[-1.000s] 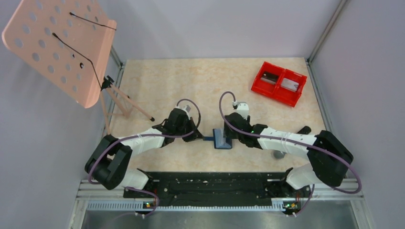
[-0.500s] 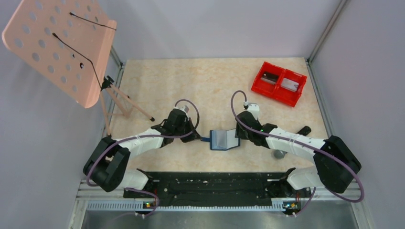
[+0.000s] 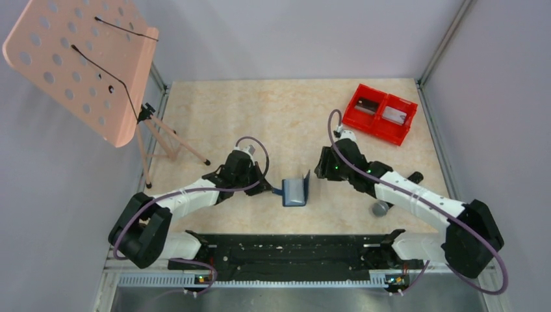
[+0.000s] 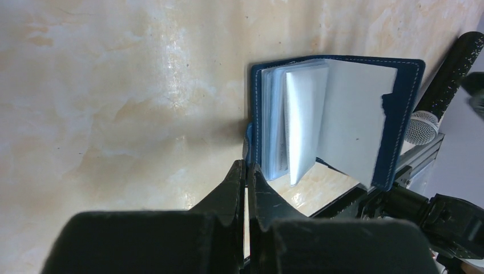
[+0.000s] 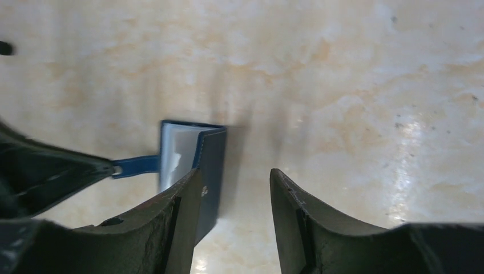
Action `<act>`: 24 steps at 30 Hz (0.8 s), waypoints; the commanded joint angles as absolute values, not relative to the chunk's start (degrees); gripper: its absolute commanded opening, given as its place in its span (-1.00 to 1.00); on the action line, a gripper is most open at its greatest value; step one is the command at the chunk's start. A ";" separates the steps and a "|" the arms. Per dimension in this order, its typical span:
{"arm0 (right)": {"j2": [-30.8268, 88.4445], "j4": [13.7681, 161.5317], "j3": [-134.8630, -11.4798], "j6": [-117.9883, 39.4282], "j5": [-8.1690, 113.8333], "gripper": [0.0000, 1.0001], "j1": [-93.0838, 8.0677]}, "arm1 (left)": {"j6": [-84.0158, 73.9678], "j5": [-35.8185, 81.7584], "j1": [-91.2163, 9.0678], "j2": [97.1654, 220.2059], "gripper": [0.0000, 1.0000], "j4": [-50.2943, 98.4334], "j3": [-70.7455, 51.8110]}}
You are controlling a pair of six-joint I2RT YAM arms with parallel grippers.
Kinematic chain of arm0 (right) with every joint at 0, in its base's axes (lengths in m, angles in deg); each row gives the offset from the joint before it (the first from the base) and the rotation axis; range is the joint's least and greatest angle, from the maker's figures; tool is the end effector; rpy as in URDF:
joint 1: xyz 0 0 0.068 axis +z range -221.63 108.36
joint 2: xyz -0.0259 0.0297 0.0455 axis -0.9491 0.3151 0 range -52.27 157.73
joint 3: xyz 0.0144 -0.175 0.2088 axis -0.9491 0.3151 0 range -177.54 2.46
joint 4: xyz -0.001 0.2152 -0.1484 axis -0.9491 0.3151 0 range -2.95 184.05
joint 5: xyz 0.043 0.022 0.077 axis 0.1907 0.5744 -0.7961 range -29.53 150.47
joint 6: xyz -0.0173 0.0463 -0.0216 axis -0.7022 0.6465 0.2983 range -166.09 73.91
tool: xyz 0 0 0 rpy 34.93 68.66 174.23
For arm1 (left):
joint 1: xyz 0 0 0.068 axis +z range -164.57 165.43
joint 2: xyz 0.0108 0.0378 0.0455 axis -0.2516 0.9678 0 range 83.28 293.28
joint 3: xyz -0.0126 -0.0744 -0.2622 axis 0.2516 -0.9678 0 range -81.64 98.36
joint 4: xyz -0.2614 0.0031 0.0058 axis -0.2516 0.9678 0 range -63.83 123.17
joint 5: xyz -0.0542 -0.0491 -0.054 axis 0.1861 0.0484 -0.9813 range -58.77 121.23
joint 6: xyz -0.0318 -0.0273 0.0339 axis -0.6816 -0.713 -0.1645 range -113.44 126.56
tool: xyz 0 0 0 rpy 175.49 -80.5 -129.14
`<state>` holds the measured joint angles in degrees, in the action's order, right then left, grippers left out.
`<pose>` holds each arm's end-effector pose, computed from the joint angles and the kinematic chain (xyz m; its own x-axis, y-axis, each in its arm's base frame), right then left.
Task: Take the credit cards out of the card holder
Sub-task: Remove the credit card from the card holder.
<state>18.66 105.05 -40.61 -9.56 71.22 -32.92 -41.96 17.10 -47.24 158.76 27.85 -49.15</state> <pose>0.2026 0.1539 0.2233 -0.7553 0.1441 -0.6393 -0.0790 0.9484 0.3072 0.2067 -0.1429 0.1697 -0.8936 -0.2900 -0.3425 0.0002 0.7629 -0.6465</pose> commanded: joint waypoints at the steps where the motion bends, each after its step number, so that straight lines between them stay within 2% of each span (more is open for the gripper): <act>1: 13.51 98.30 -43.14 -7.61 63.28 -0.07 -31.78 | -43.10 15.63 -47.07 157.27 -1.00 24.11 -49.50; 13: 25.70 88.29 -47.17 -3.84 59.02 -0.15 -20.24 | -44.07 15.15 -47.17 155.50 -1.00 23.27 -49.91; 21: 32.05 87.69 -46.80 -2.09 60.21 -0.08 -19.53 | -44.49 15.39 -47.25 155.24 -1.00 23.01 -50.21; 24: 33.12 91.09 -47.44 -2.38 64.40 -0.07 -19.61 | -44.34 15.83 -47.23 155.11 -1.00 23.16 -50.27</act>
